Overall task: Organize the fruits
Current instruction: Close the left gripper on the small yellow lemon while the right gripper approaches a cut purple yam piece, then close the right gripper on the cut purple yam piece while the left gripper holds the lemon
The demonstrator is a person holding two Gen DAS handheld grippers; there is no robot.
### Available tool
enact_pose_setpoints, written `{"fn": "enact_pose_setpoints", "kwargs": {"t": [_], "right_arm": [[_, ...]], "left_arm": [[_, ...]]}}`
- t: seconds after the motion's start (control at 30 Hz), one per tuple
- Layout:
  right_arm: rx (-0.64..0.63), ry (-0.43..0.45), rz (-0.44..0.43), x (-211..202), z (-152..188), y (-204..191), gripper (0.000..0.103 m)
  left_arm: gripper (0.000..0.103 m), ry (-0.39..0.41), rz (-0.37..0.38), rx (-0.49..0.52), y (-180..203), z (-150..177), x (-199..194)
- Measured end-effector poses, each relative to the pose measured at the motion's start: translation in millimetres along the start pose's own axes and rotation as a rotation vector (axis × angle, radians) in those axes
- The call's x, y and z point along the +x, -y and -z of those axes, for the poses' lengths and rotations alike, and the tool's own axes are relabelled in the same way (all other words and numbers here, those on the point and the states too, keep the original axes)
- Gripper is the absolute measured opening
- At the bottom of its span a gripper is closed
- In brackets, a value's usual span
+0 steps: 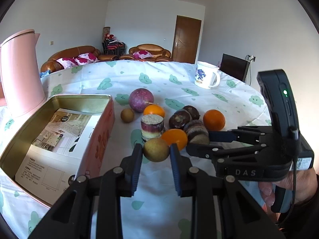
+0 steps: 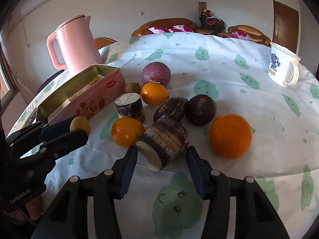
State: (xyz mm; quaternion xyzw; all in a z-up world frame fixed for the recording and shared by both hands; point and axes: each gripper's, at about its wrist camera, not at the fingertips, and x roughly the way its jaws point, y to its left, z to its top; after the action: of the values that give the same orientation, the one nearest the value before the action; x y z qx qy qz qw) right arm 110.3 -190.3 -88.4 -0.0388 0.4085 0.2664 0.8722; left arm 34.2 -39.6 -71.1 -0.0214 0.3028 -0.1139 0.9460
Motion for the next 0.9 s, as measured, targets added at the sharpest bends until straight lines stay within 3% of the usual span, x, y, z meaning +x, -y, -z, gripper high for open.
{"fn": "enact_pose_setpoints", "kwargs": {"t": [0.2,0.37,0.7,0.9], "right_arm": [[-0.008,-0.004,-0.015,3,-2,0,0.053],[-0.019,0.02,-0.025,-1,-1,-1,0.044],[-0.048,0.082,-0.003,-10,1,-6,0.037],[-0.082,0.029,-0.013,-6,2,-10,0.036]], "left_arm": [[0.029,0.0,0.002,0.003,2,1,0],[0.029,0.002,0.007,0.002,4,2,-1],[0.029,0.002,0.007,0.001,4,2,-1],[0.029,0.002,0.009,-0.001,4,2,-1]]}}
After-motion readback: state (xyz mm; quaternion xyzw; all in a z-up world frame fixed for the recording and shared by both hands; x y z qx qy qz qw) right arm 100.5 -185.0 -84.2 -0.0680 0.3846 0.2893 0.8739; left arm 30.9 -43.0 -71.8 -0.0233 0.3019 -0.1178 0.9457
